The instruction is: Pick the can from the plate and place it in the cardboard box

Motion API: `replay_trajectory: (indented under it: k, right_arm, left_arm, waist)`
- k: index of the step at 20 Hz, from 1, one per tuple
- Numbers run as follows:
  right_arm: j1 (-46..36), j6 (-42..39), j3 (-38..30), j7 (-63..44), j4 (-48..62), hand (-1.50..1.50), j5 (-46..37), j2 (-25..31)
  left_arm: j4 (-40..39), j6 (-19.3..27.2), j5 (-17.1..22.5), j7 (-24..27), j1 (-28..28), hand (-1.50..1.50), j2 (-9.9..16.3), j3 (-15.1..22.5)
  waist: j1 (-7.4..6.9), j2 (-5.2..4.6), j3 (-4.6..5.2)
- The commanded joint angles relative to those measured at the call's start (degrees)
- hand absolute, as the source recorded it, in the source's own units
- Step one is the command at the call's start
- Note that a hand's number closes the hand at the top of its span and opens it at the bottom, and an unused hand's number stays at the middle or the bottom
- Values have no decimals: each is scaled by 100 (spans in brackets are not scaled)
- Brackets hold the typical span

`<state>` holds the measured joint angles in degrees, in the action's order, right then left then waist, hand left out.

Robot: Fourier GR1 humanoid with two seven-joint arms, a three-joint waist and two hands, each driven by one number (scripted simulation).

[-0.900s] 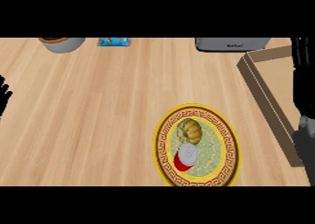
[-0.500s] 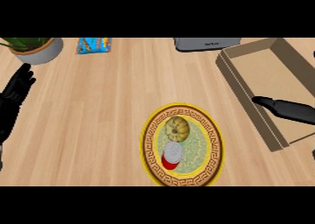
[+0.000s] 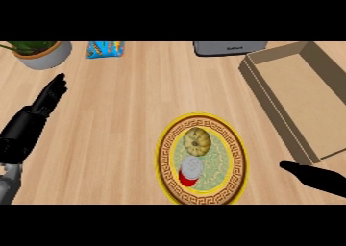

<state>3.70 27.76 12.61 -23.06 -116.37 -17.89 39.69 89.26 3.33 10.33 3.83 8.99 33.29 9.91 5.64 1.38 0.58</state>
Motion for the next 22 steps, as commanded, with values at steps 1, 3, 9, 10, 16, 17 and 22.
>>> replay_trajectory:
  k: [1, 3, 9, 10, 16, 17, 22]
  right_arm:
    - [477, -346, 599, -1028, -1063, -150, -1096, 498]
    - [360, -824, 761, -1885, -1478, -150, -1261, 640]
    - [95, -2484, 1573, -3710, -2150, -150, -1318, 1073]
    - [15, -2716, 1726, -4040, -2268, -150, -1268, 1059]
    - [-1069, -3728, 2406, -5485, -2077, -150, -1059, 536]
    - [-1234, -3678, 2582, -5536, -1677, -150, -1161, 258]
    - [-1701, -3956, 2689, -6050, -1199, -150, -824, -237]
  left_arm:
    - [-96, -89, -54, 31, 206, 0, -39, 49]
    - [22, 0, -146, 23, 200, 0, -270, 269]
    - [-87, -236, -211, 296, 274, 0, -207, 299]
    - [161, -160, -228, 49, 292, 0, -295, 424]
    - [-100, -80, -446, 160, 422, 0, -536, 594]
    - [-22, -263, -289, 23, 641, 0, -415, 490]
    - [-103, -266, -346, 107, 572, 0, -493, 542]
  waist:
    - [-108, -53, 0]
    - [-220, -72, 6]
    - [-550, -144, 11]
    - [-628, -126, 3]
    - [-743, -161, 9]
    - [-829, -179, 8]
    - [-873, -184, 10]
